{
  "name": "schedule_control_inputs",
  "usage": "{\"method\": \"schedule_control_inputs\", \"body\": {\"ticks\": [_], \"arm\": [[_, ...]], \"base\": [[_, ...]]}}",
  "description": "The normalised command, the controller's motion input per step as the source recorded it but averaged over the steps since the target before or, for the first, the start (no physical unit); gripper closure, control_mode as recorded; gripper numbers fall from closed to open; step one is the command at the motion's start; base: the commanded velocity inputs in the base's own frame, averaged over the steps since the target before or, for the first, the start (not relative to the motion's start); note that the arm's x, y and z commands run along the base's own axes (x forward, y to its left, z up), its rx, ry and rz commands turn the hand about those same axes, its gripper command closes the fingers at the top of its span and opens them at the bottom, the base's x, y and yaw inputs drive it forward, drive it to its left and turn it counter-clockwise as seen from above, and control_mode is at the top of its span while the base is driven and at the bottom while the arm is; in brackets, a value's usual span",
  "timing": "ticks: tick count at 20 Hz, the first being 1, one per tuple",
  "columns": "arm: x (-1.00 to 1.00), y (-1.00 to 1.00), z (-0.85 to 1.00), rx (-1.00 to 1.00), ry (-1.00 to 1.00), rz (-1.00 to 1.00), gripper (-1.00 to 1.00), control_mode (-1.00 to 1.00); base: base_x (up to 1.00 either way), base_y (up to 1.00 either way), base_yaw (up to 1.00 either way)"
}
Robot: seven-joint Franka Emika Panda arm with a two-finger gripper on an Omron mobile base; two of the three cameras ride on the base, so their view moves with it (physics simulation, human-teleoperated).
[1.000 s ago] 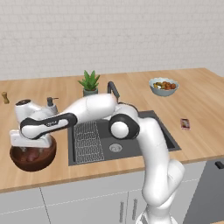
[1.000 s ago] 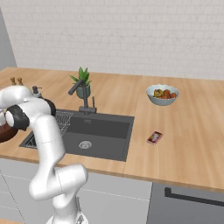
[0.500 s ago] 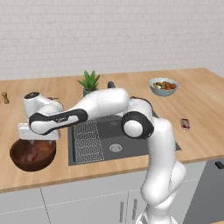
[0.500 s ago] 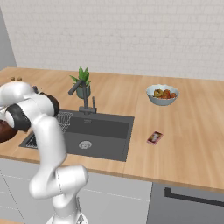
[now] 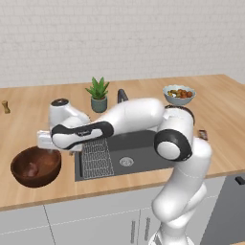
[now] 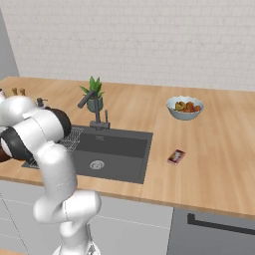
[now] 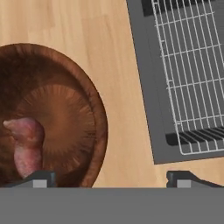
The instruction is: Pick the potato from the sink and place it in the bowl. Then pick the bowl and place it in the microwave. Then close the microwave door and press the start button.
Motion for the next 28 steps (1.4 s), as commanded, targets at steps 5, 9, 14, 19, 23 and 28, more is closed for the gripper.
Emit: {"method": "schedule_control_inputs", "body": {"ticks": [5,9,14,19,23,28], "arm": [[0.01,-0.09,-0.03,0.0,0.0,0.0,-1.0,-1.0],[0.19,0.04,-0.08,0.0,0.01,0.0,-1.0,-1.0],[0.23,0.19,0.0,0.0,0.01,0.0,-1.0,-1.0],[0.16,0.41,0.0,0.0,0.05,0.0,-1.0,-1.0],[0.1,0.19,-0.15,0.0,0.02,0.0,-1.0,-1.0],[0.04,0.09,-0.24,0.0,0.0,0.0,-1.0,-1.0]], "base": [[0.0,0.0,0.0],[0.0,0.0,0.0],[0.0,0.0,0.0],[0.0,0.0,0.0],[0.0,0.0,0.0],[0.0,0.0,0.0]]}}
